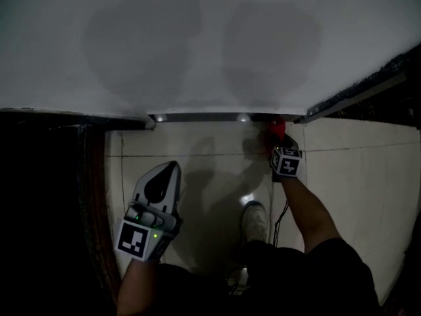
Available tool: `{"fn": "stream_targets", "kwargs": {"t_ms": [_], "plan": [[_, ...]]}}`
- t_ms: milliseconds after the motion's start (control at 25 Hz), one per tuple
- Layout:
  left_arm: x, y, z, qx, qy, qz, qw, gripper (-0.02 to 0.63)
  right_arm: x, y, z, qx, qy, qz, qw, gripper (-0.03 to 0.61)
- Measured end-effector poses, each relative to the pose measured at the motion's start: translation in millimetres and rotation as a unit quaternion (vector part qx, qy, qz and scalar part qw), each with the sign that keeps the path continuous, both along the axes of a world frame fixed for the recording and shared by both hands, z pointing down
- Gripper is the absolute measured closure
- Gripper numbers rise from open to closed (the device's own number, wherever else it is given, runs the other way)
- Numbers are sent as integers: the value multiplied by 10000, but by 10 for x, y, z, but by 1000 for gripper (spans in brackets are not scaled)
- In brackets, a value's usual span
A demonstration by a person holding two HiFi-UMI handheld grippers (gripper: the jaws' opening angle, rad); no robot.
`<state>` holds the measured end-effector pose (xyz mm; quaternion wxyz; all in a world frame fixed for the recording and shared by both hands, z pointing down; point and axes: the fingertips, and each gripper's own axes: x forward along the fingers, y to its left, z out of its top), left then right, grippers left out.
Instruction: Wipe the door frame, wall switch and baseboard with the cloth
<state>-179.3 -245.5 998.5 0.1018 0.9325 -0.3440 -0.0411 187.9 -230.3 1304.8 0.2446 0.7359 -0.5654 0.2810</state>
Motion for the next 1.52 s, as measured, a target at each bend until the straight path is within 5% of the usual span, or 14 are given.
{"fn": "stream_targets", "kwargs": {"t_ms": [120,240,480,920,1040,1200,1520], "plan": [[-153,54,-135,109,60,-95,9999,623,-895,-169,-103,228,2,-1329,9909,497],[-367,117,-248,189,101,-269,9994,623,-1883,-439,-248,577,-179,-2501,9663,497],[-825,227,-297,204,-139,-625,9977,623,-3354,-1009,-402,857,-766,-3460,9312,497],[-1322,247,3,-66,-571,-1032,9930,623,-4248,-1691,128,-115,-1380,-2935,9459,495],[-1387,263,67,-84,-727,-1037,9919,623,-4215,-1817,191,-253,-1257,-2808,9512,495],[-1451,244,152,-206,-702,-1065,9916,623,-4050,-1860,239,-332,-1723,-2207,9594,495],[-1299,183,194,-280,-565,-840,9945,623,-3752,-1787,131,68,-2210,-1906,9564,497]]}}
